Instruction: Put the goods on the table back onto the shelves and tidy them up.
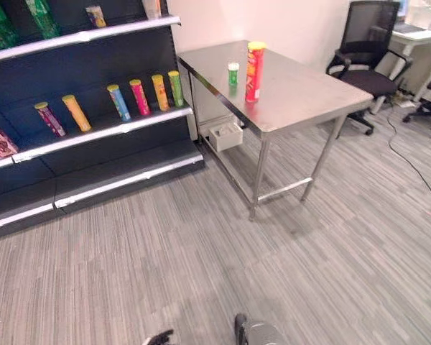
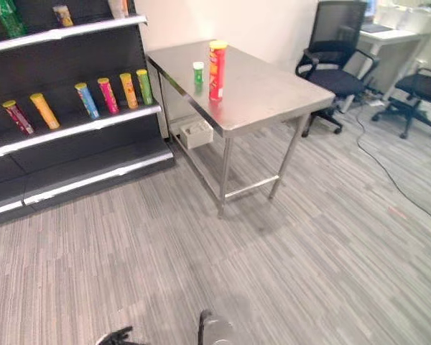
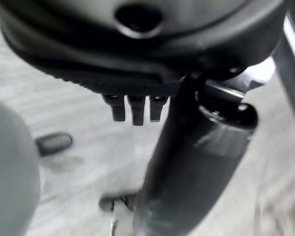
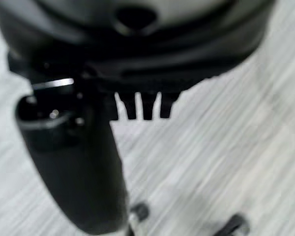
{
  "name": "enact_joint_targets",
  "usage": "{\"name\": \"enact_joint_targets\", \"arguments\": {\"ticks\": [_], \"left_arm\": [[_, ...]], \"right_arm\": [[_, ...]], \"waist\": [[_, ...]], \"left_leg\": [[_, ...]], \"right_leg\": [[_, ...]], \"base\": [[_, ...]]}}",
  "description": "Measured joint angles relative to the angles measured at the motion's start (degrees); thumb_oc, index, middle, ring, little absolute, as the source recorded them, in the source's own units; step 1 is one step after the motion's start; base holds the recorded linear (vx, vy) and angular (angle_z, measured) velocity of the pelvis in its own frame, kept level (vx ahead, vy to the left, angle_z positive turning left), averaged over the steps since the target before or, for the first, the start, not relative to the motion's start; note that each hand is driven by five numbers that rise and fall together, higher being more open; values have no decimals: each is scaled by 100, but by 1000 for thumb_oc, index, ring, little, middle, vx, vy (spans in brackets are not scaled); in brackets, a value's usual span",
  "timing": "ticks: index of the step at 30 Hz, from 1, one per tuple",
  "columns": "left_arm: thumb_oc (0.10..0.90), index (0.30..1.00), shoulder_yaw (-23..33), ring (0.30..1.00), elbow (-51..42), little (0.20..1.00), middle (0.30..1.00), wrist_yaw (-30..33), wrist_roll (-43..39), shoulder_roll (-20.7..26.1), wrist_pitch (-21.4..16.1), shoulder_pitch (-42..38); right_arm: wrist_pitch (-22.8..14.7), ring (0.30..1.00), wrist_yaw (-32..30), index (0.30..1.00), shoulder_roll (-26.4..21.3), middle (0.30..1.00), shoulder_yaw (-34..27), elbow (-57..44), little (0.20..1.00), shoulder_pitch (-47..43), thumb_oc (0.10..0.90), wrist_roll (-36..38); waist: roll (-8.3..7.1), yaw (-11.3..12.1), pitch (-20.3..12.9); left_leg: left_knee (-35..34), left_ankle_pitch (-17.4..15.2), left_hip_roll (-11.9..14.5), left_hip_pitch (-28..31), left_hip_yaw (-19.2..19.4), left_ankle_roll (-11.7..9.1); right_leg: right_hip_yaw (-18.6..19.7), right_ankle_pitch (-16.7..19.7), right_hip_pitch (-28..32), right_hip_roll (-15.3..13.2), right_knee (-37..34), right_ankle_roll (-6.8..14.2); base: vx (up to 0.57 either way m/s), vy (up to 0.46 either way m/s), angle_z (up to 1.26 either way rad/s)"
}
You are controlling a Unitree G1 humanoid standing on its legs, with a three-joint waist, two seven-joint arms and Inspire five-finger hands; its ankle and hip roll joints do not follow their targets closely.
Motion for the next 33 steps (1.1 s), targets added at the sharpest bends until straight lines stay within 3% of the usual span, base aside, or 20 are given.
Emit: {"name": "enact_joint_targets", "arguments": {"ticks": [4, 5, 7, 10, 11, 13, 15, 16, 18, 21, 23, 24, 25, 26, 27, 28, 29, 31, 32, 33], "left_arm": [[800, 900, -192, 900, -256, 900, 900, -120, 221, -118, 50, -135], [800, 900, -339, 900, -485, 900, 900, -146, 270, -150, -30, -142], [800, 900, -370, 900, -540, 900, 900, -211, 390, -222, -74, -102], [800, 900, -357, 900, -478, 900, 900, -218, 400, -241, -13, 59], [800, 900, -357, 900, -489, 900, 900, -212, 409, -223, -8, 30], [800, 900, -367, 900, -507, 900, 900, -207, 505, -189, 24, 45], [800, 900, -370, 900, -477, 900, 900, -206, 604, -156, 31, 31], [800, 900, -399, 900, -465, 900, 900, -215, 623, -119, 42, 6], [800, 900, -416, 900, -459, 900, 900, -209, 617, -109, 53, -27], [800, 900, -424, 900, -458, 900, 900, -212, 620, -116, 52, -56], [800, 900, -440, 900, -504, 900, 900, -215, 635, -119, 66, -50], [800, 900, -497, 900, -386, 900, 900, -211, 675, -183, 71, -104], [800, 900, -639, 900, -341, 900, 900, -203, 744, -222, 78, -209], [800, 900, -745, 900, -348, 900, 900, -211, 808, -232, 74, -271], [800, 900, -807, 900, -387, 900, 900, -206, 844, -201, 67, -320], [800, 900, -827, 900, -441, 900, 900, -195, 853, -139, 63, -416], [800, 900, -869, 900, -463, 900, 900, -184, 860, -88, 49, -418], [800, 900, -876, 900, -393, 900, 900, -187, 855, 19, 72, -423], [800, 900, -825, 900, -399, 900, 900, -135, 833, 34, 56, -430], [800, 900, -783, 900, -343, 900, 900, -104, 831, -18, 58, -385]], "right_arm": [[12, 900, -29, 900, -76, 900, 121, -263, 900, -5, 800, -76], [-14, 900, -39, 900, -57, 900, 263, -380, 900, -117, 800, -129], [-11, 900, -64, 900, -124, 900, 657, -629, 900, -210, 800, -208], [-38, 900, -74, 900, -62, 900, 961, -927, 900, -556, 800, -417], [-47, 900, -74, 900, -60, 900, 1055, -918, 900, -659, 800, -506], [-121, 900, -92, 900, -64, 900, 1200, -935, 900, -790, 800, -722], [-186, 900, -93, 900, -55, 900, 1201, -880, 900, -812, 800, -862], [-172, 900, -109, 900, -41, 900, 1101, -854, 900, -759, 800, -867], [-153, 900, -188, 900, -106, 900, 1027, -689, 900, -695, 800, -864], [-84, 900, -209, 900, -231, 900, 911, -352, 900, -607, 800, -857], [-18, 900, -211, 900, -546, 900, 706, -260, 900, -465, 800, -852], [-86, 900, -262, 900, -755, 900, 423, -243, 900, -200, 800, -824], [-22, 900, -298, 900, -874, 900, 411, -240, 900, -69, 800, -781], [3, 900, -316, 900, -899, 900, 407, -250, 900, 42, 800, -747], [41, 900, -318, 900, -848, 900, 406, -265, 900, 127, 800, -735], [66, 900, -308, 900, -674, 900, 345, -285, 900, 217, 800, -726], [77, 900, -287, 900, -311, 900, 252, -437, 900, 256, 800, -722], [64, 900, -205, 900, 40, 900, 336, -488, 900, 308, 800, -724], [68, 900, -202, 900, 161, 900, 366, -547, 900, 108, 800, -745], [68, 900, -196, 900, 212, 900, 425, -583, 900, 117, 800, -760]], "waist": [[-261, -17, -232], [-317, 42, -295], [-329, 147, -334], [-365, 202, -414], [-376, 203, -413], [-329, 272, -437], [-293, 308, -456], [-280, 330, -471], [-214, 411, -461], [-133, 480, -414], [121, 434, -274], [243, 214, -263], [324, 155, -293], [454, 126, -315], [475, 134, -323], [379, 123, -268], [357, 292, -269], [132, 229, -359], [89, 423, -205], [153, 417, -128]], "left_leg": [[2430, 406, 348, -790, 260, -628], [3740, 588, 636, -1347, 686, -655], [4437, 611, 838, -1738, 891, -666], [3711, 685, 1251, -2061, 1285, -725], [3050, 761, 1363, -2091, 1450, -687], [1140, 1010, 1350, -2053, 1534, -880], [-48, 1356, 1219, -2059, 1220, -847], [-180, 1622, 1194, -2305, 760, -887], [-183, 1839, 1250, -2512, 252, -981], [-182, 1839, 1263, -2607, -27, -993], [321, 1722, 1143, -2572, 133, -880], [1230, 1417, 626, -2647, 378, -462], [1309, 1237, 309, -2627, 546, -205], [1138, 905, 244, -2550, 672, -122], [752, 893, 135, -2348, 656, -221], [476, 930, -33, -2076, 789, 27], [72, 997, -149, -1717, 799, 115], [46, 799, -488, -1530, 894, 239], [-35, 699, -573, -1288, 1150, 251], [-159, 587, -584, -1126, 1277, 326]], "right_leg": [[-37, -15, 989, 74, -961, -164], [-5, 95, 1342, 76, -1395, -168], [143, 199, 1584, 86, -1637, -211], [238, 238, 2072, 119, -2039, -252], [238, 281, 2158, 147, -2141, -317], [322, 286, 2208, 230, -2170, -326], [527, 248, 2240, 335, -2178, -264], [744, 141, 2272, 387, -2188, -123], [920, 109, 2340, 447, -2183, -157], [1265, -41, 2580, 380, -2249, -13], [1364, -190, 2837, 184, -2336, 74], [1244, -420, 3095, -246, -2367, 321], [1215, -534, 3092, -433, -2216, 478], [1168, -645, 3010, -457, -1903, 598], [1193, -784, 2779, -518, -1390, 760], [1246, -810, 2464, -686, -783, 791], [1141, -948, 1846, -1044, 667, 604], [1191, -788, 1434, -1793, 1020, 625], [797, -436, 1082, -2369, 1411, 501], [487, -313, 805, -2544, 1512, 535]], "base": [[313, -228, -6], [252, -181, -4], [191, -57, -38], [218, 60, -24], [198, 141, -9], [283, 229, -25], [359, 238, -27], [334, 196, -27], [411, 246, -49], [365, 258, -55], [553, 520, -76], [336, 345, -20], [452, 474, 14], [211, 247, 25], [314, 363, 21], [222, 258, -24], [417, 460, -37], [303, 332, -44], [186, 209, -75], [251, 275, -87]]}}
